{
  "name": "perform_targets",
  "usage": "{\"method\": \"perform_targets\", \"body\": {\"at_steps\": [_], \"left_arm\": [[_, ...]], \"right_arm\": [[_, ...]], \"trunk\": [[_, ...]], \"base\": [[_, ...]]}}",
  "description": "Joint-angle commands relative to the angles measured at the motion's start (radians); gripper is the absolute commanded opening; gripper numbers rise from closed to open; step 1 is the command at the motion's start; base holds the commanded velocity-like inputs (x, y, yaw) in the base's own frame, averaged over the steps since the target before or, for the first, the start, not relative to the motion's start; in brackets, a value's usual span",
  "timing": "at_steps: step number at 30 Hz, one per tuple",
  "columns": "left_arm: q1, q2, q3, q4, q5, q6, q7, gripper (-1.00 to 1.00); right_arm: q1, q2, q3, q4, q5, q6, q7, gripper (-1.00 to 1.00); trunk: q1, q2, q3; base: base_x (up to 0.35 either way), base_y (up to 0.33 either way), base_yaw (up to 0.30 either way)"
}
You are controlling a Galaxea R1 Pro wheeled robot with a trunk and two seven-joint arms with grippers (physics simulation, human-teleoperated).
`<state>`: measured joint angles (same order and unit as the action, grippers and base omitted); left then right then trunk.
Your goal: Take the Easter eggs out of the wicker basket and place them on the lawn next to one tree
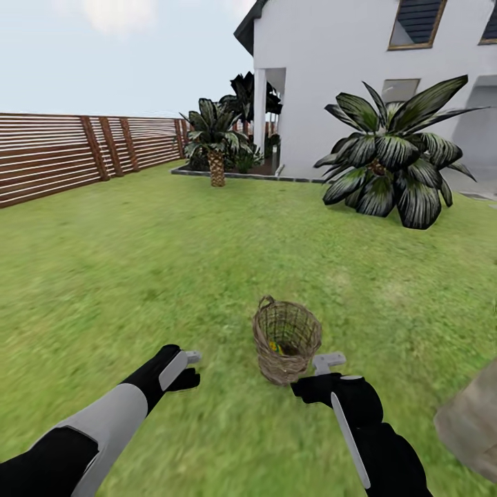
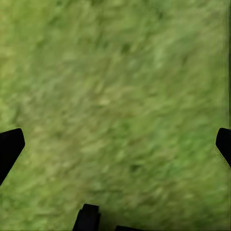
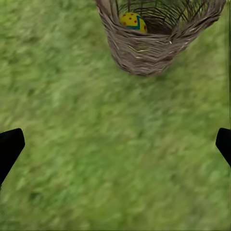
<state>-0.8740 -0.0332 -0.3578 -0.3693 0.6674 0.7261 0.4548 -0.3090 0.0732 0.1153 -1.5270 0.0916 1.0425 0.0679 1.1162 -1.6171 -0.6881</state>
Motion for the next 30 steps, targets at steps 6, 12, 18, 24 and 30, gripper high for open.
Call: {"method": "perform_targets", "body": {"at_steps": [6,12,18,24,30], "left_arm": [[0.0,0.001,-0.007,-0.002,0.011,0.003,0.007,1.0],[0.0,0.001,-0.007,-0.001,0.011,0.003,0.007,1.0],[0.0,0.001,-0.008,-0.001,0.01,0.003,0.007,1.0],[0.0,0.001,-0.008,0.0,0.01,0.003,0.007,1.0],[0.0,0.001,-0.008,0.0,0.011,0.003,0.007,1.0]], "right_arm": [[-0.001,0.001,0.001,-0.001,0.01,0.005,0.007,1.0],[-0.001,0.0,0.001,-0.001,0.01,0.005,0.007,1.0],[-0.001,0.001,0.001,-0.001,0.01,0.005,0.007,1.0],[-0.001,0.001,0.0,-0.001,0.01,0.005,0.007,1.0],[-0.001,0.001,0.0,-0.001,0.01,0.005,0.007,1.0]], "trunk": [[0.001,0.0,0.006],[0.001,0.0,0.013],[0.001,0.0,0.02],[0.001,0.0,0.027],[0.001,0.0,0.034]], "base": [[0.325,0.171,-0.213],[0.324,0.172,-0.215],[0.324,0.164,-0.215],[0.324,0.156,-0.215],[0.313,0.175,-0.215]]}}
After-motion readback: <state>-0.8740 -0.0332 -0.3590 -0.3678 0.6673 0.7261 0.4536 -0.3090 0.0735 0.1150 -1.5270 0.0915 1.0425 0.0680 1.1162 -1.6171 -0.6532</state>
